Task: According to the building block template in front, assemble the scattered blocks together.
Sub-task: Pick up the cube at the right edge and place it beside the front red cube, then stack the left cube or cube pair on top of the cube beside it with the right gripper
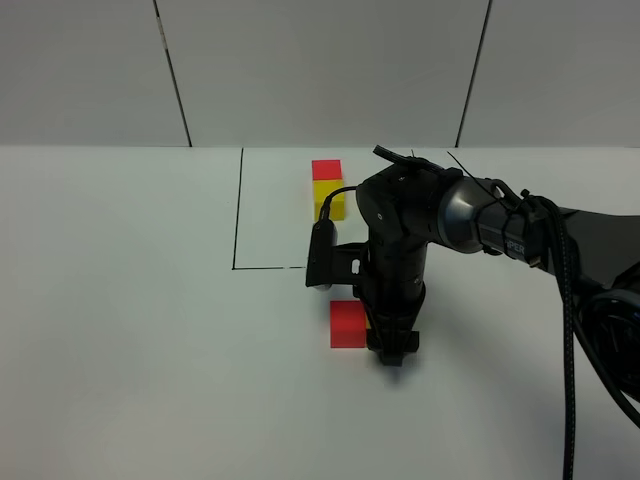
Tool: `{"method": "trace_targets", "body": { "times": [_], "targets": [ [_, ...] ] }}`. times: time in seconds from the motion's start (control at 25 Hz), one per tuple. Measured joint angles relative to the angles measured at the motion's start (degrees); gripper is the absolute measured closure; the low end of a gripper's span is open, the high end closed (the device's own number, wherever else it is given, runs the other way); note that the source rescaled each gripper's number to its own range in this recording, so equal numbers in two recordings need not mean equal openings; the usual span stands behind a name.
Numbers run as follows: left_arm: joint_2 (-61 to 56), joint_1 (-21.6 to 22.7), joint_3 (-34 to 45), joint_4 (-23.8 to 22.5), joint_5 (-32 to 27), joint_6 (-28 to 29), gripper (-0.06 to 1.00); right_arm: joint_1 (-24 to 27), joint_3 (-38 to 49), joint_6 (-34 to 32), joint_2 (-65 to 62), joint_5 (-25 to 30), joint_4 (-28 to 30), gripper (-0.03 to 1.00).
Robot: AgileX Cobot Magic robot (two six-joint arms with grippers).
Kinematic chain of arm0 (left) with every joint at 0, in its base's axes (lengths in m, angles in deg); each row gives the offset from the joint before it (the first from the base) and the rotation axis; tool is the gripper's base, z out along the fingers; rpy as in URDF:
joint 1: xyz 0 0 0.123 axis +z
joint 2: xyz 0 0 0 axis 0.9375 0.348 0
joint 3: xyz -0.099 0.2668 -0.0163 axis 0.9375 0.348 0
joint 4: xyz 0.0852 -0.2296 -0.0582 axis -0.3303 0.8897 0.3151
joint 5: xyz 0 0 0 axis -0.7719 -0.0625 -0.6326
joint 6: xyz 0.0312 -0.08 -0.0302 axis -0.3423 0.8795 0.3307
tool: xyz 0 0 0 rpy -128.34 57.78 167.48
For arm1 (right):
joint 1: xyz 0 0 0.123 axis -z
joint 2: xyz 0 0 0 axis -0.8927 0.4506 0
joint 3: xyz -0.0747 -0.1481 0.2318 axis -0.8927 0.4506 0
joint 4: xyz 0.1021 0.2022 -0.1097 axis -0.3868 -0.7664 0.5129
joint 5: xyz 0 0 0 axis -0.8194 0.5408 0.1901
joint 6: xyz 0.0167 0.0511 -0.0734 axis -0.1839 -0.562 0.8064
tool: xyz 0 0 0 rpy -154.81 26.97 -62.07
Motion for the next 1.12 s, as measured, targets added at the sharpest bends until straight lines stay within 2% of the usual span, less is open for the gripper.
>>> {"method": "trace_targets", "body": {
  "times": [0.12,0.16,0.2,0.4,0.56,0.72,0.88,1.12],
  "targets": [
    [0.0,0.0,0.0,0.0,0.0,0.0,0.37,0.0,0.04,-2.54,-2.12,0.07,0.56,0.06],
    [0.0,0.0,0.0,0.0,0.0,0.0,0.37,0.0,0.04,-3.3,-2.98,0.07,0.63,-0.01],
    [0.0,0.0,0.0,0.0,0.0,0.0,0.37,0.0,0.04,-3.86,-4.08,0.07,0.75,-0.03],
    [0.0,0.0,0.0,0.0,0.0,0.0,0.37,0.0,0.04,-8.31,-10.65,0.28,0.83,-0.03],
    [0.0,0.0,0.0,0.0,0.0,0.0,0.37,0.15,0.04,-20.15,-17.74,0.61,-0.92,-0.03],
    [0.0,0.0,0.0,0.0,0.0,0.0,0.37,3.92,1.73,-32.1,-24.82,-2.15,-6.52,-0.03],
    [0.0,0.0,0.0,0.0,0.0,0.0,0.37,11.34,8.11,-41.24,-33.27,-10.1,-10.19,-0.03],
    [0.0,0.0,0.0,0.0,0.0,0.0,0.37,19.72,27.82,-55.69,-52.76,-29.06,-10.46,-0.03]
  ]
}}
